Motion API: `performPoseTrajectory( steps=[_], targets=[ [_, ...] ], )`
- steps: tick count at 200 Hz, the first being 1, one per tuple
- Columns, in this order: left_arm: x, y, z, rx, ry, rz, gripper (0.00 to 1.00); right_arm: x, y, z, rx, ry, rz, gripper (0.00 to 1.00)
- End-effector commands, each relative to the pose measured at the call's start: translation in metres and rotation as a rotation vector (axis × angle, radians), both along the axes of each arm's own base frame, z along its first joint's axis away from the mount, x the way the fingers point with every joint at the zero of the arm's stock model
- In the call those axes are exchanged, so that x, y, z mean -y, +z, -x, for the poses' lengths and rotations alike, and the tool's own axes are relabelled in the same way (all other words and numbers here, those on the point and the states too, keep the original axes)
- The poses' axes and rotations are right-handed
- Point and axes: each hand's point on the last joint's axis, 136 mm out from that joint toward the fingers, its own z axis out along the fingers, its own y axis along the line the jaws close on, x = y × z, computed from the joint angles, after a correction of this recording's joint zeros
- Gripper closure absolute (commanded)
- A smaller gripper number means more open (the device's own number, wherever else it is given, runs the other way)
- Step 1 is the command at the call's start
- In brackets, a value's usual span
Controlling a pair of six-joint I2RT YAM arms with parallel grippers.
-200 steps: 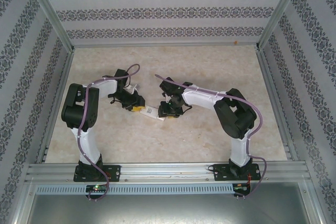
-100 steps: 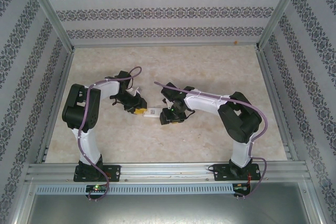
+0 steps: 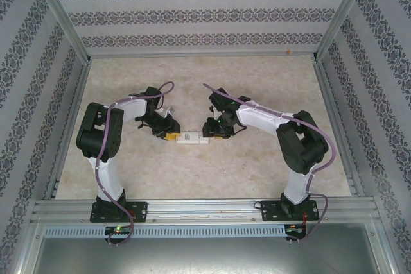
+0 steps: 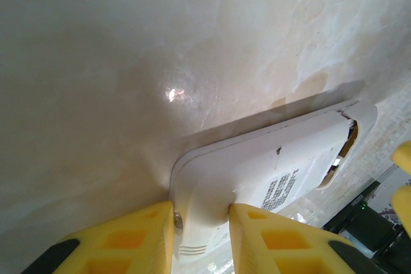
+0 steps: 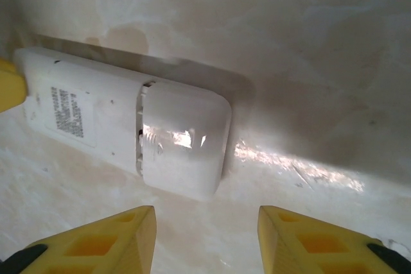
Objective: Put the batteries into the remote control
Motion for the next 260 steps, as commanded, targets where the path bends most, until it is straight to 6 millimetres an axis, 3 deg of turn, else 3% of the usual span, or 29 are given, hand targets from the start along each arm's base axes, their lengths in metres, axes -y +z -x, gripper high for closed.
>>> performPoseTrajectory(
  steps=[1, 34, 87, 122, 136, 158, 173, 190, 233, 260],
  targets=[
    [0.013, 0.001, 0.007, -0.032, -0.030, 0.012, 0.70, -0.007, -0.008, -0.004, -0.011, 0.010, 0.018, 0.55],
    [0.015, 0.001, 0.008, -0.031, -0.038, 0.014, 0.70, -0.006, -0.021, -0.007, -0.015, 0.035, 0.066, 0.59],
    [0.018, 0.001, 0.008, -0.027, -0.047, 0.016, 0.70, -0.003, -0.041, 0.008, -0.064, 0.095, 0.151, 0.67],
    [0.027, 0.000, 0.007, -0.026, -0.060, 0.021, 0.70, -0.017, -0.049, 0.019, -0.103, 0.117, 0.128, 0.71],
    [0.030, 0.000, 0.006, -0.021, -0.056, 0.023, 0.70, -0.032, -0.038, 0.019, -0.115, 0.113, 0.056, 0.73],
    [0.038, 0.001, 0.004, -0.007, -0.058, 0.029, 0.70, -0.073, 0.000, 0.010, -0.061, 0.121, -0.123, 0.71],
    [0.041, 0.000, 0.002, -0.003, -0.054, 0.022, 0.70, -0.083, 0.013, 0.006, -0.051, 0.111, -0.159, 0.69],
    [0.037, 0.001, -0.003, 0.018, -0.042, -0.009, 0.67, -0.072, 0.015, 0.002, -0.026, 0.099, -0.107, 0.65],
    [0.008, 0.009, -0.014, 0.092, 0.007, -0.144, 0.53, -0.008, 0.028, -0.013, 0.148, 0.126, 0.068, 0.46],
    [-0.007, 0.022, -0.018, 0.140, 0.043, -0.188, 0.37, -0.002, 0.034, -0.020, 0.289, 0.343, 0.135, 0.28]
  ],
)
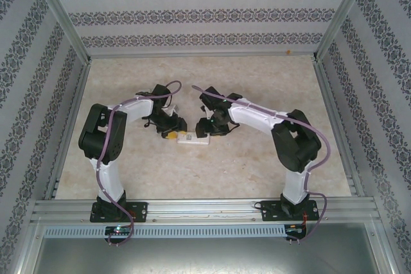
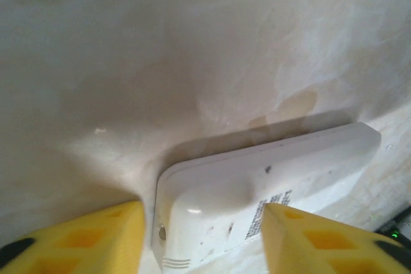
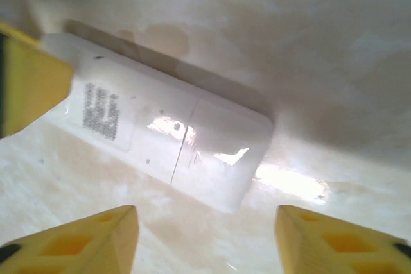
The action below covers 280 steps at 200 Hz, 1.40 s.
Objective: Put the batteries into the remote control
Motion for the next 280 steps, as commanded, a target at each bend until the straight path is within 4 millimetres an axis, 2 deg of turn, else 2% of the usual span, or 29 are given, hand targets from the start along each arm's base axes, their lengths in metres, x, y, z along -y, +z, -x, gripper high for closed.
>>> performPoseTrajectory(
  steps=[1, 10, 17, 45, 80, 105, 144, 159, 169, 184, 197, 216, 236, 253, 280],
  targets=[
    [-0.016, 0.017, -0.009, 0.084, 0.040, -0.062, 0.36, 0.009, 0.015, -0.015, 0.187, 0.211, 0.066, 0.27],
    [-0.021, 0.023, -0.009, 0.100, 0.063, -0.066, 0.31, 0.005, 0.017, -0.017, 0.228, 0.301, 0.089, 0.17],
    [-0.025, 0.029, -0.010, 0.113, 0.088, -0.062, 0.29, 0.000, 0.017, -0.018, 0.257, 0.375, 0.104, 0.03],
    [-0.044, 0.055, -0.011, 0.169, 0.235, -0.022, 0.22, -0.019, 0.012, -0.021, 0.349, 0.635, 0.143, 0.02],
    [-0.066, 0.090, -0.009, 0.257, 0.406, 0.070, 0.17, -0.036, -0.007, -0.019, 0.333, 0.846, 0.195, 0.02],
    [-0.079, 0.104, -0.004, 0.288, 0.464, 0.105, 0.12, -0.035, -0.031, -0.012, 0.263, 0.903, 0.248, 0.04],
    [-0.093, 0.113, 0.005, 0.313, 0.496, 0.090, 0.02, -0.030, -0.059, 0.003, 0.192, 0.959, 0.319, 0.11],
    [-0.095, 0.115, 0.006, 0.318, 0.514, 0.099, 0.00, -0.029, -0.064, 0.005, 0.176, 0.957, 0.326, 0.19],
    [-0.095, 0.117, 0.005, 0.323, 0.522, 0.105, 0.00, -0.029, -0.064, 0.003, 0.182, 0.942, 0.339, 0.29],
    [-0.097, 0.119, 0.005, 0.324, 0.542, 0.102, 0.00, -0.033, -0.054, -0.001, 0.212, 0.907, 0.326, 0.43],
    [-0.098, 0.120, 0.005, 0.313, 0.562, 0.101, 0.00, -0.043, -0.038, -0.002, 0.243, 0.848, 0.261, 0.49],
    [-0.098, 0.116, 0.009, 0.270, 0.599, 0.107, 0.03, -0.072, 0.000, 0.003, 0.232, 0.676, 0.011, 0.50],
    [-0.094, 0.115, 0.010, 0.245, 0.617, 0.139, 0.10, -0.098, 0.036, 0.012, 0.170, 0.512, -0.258, 0.50],
    [-0.086, 0.122, 0.006, 0.255, 0.607, 0.203, 0.17, -0.114, 0.056, 0.016, 0.101, 0.419, -0.390, 0.50],
    [-0.066, 0.135, -0.002, 0.271, 0.531, 0.313, 0.25, -0.140, 0.073, 0.016, -0.027, 0.308, -0.528, 0.50]
  ],
)
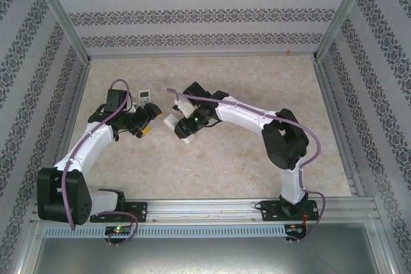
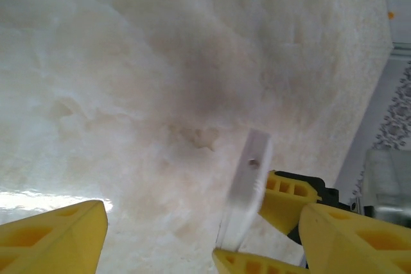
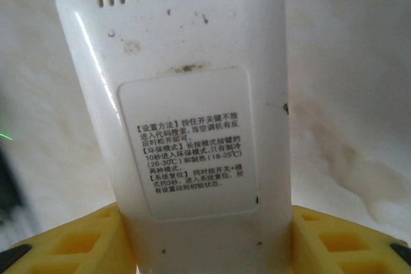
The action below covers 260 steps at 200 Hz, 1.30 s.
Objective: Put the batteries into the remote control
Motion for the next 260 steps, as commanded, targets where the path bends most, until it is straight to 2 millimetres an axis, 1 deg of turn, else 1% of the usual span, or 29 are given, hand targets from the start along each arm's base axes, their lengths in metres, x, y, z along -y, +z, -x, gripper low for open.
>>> performPoseTrajectory(
  steps=[1, 13, 25, 32, 55, 75, 87, 99, 108, 116, 125, 132, 138, 149, 160, 168, 192, 199, 221, 231, 242, 260],
  targets=[
    [0.016, 0.023, -0.012, 0.080, -0.051, 0.105, 0.25, -0.038, 0.035, 0.008, -0.230, -0.088, -0.204, 0.50],
    [0.017, 0.019, -0.012, 0.056, -0.064, 0.086, 0.28, -0.047, 0.043, 0.007, -0.264, -0.096, -0.226, 0.50],
    [0.015, 0.016, -0.011, 0.042, -0.065, 0.066, 0.33, -0.055, 0.051, 0.007, -0.264, -0.089, -0.246, 0.50],
    [0.014, 0.014, -0.012, 0.035, -0.056, 0.060, 0.39, -0.058, 0.055, 0.006, -0.261, -0.086, -0.256, 0.50],
    [0.015, 0.012, -0.014, 0.010, -0.045, 0.069, 0.61, -0.063, 0.062, 0.003, -0.275, -0.104, -0.272, 0.51],
    [0.014, 0.009, -0.012, -0.018, -0.043, 0.052, 0.78, -0.068, 0.061, 0.002, -0.304, -0.116, -0.277, 0.50],
    [0.011, 0.009, -0.011, -0.034, -0.048, 0.025, 0.89, -0.067, 0.061, 0.003, -0.309, -0.112, -0.261, 0.47],
    [0.007, 0.010, -0.007, -0.059, -0.070, -0.035, 0.95, -0.062, 0.068, 0.002, -0.297, -0.112, -0.254, 0.36],
    [-0.002, 0.012, -0.003, -0.083, -0.090, -0.117, 0.96, -0.056, 0.077, -0.002, -0.287, -0.124, -0.264, 0.28],
    [-0.015, 0.012, 0.004, -0.123, -0.122, -0.234, 0.96, -0.048, 0.084, -0.006, -0.276, -0.145, -0.275, 0.23],
    [-0.039, 0.011, 0.015, -0.192, -0.156, -0.432, 0.96, -0.035, 0.090, -0.013, -0.263, -0.182, -0.283, 0.20],
    [-0.057, 0.013, 0.020, -0.243, -0.189, -0.578, 0.96, -0.023, 0.091, -0.018, -0.255, -0.211, -0.281, 0.19],
    [-0.072, 0.014, 0.024, -0.288, -0.213, -0.685, 0.96, -0.013, 0.090, -0.021, -0.247, -0.235, -0.271, 0.18],
    [-0.094, 0.014, 0.026, -0.353, -0.239, -0.835, 0.96, 0.006, 0.084, -0.025, -0.237, -0.269, -0.243, 0.18],
    [-0.108, 0.013, 0.022, -0.393, -0.254, -0.940, 0.96, 0.023, 0.076, -0.027, -0.244, -0.295, -0.215, 0.18],
    [-0.113, 0.010, 0.017, -0.420, -0.267, -0.994, 0.96, 0.035, 0.071, -0.027, -0.250, -0.312, -0.187, 0.18],
    [-0.120, 0.002, -0.004, -0.469, -0.297, -1.158, 0.96, 0.064, 0.063, -0.027, -0.242, -0.356, -0.128, 0.18],
    [-0.119, -0.005, -0.011, -0.481, -0.308, -1.190, 0.96, 0.072, 0.062, -0.028, -0.243, -0.376, -0.125, 0.18],
    [-0.107, -0.042, -0.027, -0.544, -0.323, -1.156, 0.96, 0.092, 0.057, -0.026, -0.251, -0.434, -0.111, 0.17],
    [-0.099, -0.059, -0.034, -0.555, -0.330, -1.136, 0.96, 0.100, 0.056, -0.023, -0.246, -0.446, -0.100, 0.17],
    [-0.090, -0.074, -0.043, -0.549, -0.330, -1.118, 0.95, 0.109, 0.054, -0.019, -0.238, -0.455, -0.084, 0.17],
    [-0.078, -0.091, -0.054, -0.547, -0.340, -1.116, 0.91, 0.126, 0.048, -0.012, -0.235, -0.492, -0.057, 0.17]
  ],
)
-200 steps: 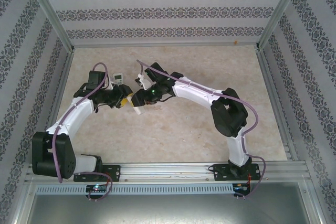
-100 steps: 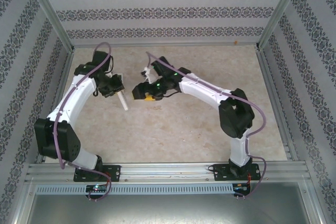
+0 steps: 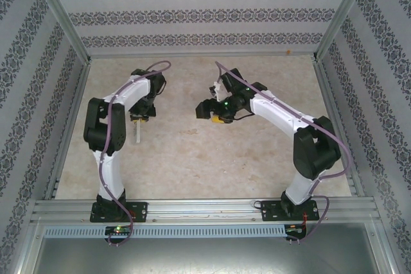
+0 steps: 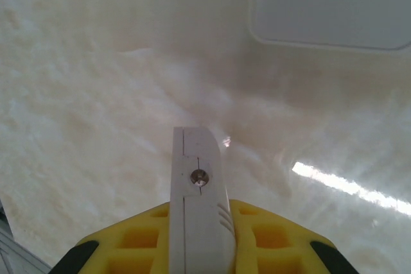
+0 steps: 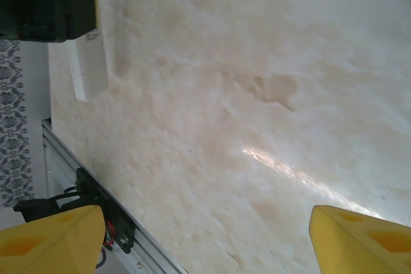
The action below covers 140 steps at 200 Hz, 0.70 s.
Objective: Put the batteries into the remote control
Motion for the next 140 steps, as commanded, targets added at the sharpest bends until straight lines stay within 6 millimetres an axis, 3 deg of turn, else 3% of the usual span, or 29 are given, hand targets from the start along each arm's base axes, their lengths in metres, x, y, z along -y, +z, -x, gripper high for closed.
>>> performPoseTrajectory(
  steps=[1, 38, 66, 80, 94, 118, 140],
  targets=[
    [0.012, -0.007, -0.017, 0.031, -0.010, -0.024, 0.90, 0.023, 0.004, 0.010, 0.029, -0.027, 0.047, 0.17],
    [0.030, -0.034, -0.029, 0.020, -0.035, 0.008, 0.70, 0.059, -0.003, 0.020, 0.016, -0.128, 0.066, 0.15],
    [0.042, -0.025, -0.033, 0.042, -0.049, 0.065, 0.54, 0.091, -0.006, 0.021, 0.034, -0.209, 0.089, 0.13],
    [0.049, -0.008, -0.035, 0.089, -0.054, 0.119, 0.48, 0.116, -0.013, 0.014, 0.065, -0.275, 0.126, 0.12],
    [0.060, 0.018, -0.039, 0.193, -0.095, 0.193, 0.44, 0.156, -0.025, 0.004, 0.118, -0.368, 0.214, 0.10],
    [0.081, 0.072, -0.044, 0.566, -0.240, 0.352, 0.31, 0.236, -0.046, -0.018, 0.312, -0.523, 0.435, 0.07],
    [0.073, 0.115, -0.025, 0.898, -0.349, 0.386, 0.12, 0.282, -0.051, -0.037, 0.473, -0.619, 0.563, 0.04]
  ],
)
